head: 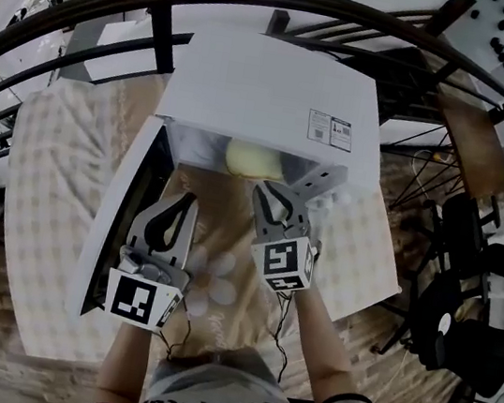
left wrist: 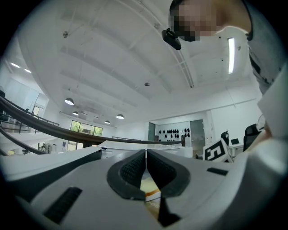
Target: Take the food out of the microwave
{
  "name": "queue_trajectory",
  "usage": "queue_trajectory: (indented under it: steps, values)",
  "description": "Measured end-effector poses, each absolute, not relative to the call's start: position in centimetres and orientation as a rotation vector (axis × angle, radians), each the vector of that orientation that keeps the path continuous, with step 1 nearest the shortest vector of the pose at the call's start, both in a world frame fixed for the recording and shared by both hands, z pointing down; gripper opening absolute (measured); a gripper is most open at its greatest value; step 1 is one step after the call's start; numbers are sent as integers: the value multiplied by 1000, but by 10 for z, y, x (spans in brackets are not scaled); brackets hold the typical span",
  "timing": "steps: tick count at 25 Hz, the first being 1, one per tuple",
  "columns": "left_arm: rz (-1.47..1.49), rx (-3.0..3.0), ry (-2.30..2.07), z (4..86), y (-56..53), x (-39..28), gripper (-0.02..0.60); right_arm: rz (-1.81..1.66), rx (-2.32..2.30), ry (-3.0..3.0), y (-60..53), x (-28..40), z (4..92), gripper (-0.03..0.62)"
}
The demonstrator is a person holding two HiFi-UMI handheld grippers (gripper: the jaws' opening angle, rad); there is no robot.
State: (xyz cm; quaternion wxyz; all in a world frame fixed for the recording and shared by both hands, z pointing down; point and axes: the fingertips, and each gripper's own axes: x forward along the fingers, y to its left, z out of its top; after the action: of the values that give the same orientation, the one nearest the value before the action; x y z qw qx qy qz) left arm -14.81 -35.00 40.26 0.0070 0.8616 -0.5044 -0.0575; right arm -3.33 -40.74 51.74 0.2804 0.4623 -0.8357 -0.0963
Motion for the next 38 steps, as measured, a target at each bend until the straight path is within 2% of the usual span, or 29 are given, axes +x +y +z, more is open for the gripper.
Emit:
queue_trajectory:
  steps: [20, 31, 38]
  values:
    - [-144, 2640, -1583, 430, -354, -163, 11, -682, 824, -1809, -445, -53, 611, 153]
    - [-118, 2630, -1595, 437, -356, -168, 11, -765, 770, -1671, -461, -50, 635, 158]
    - [-100, 2613, -1615, 438, -357, -174, 11, -795, 787, -1639, -467, -48, 637, 130]
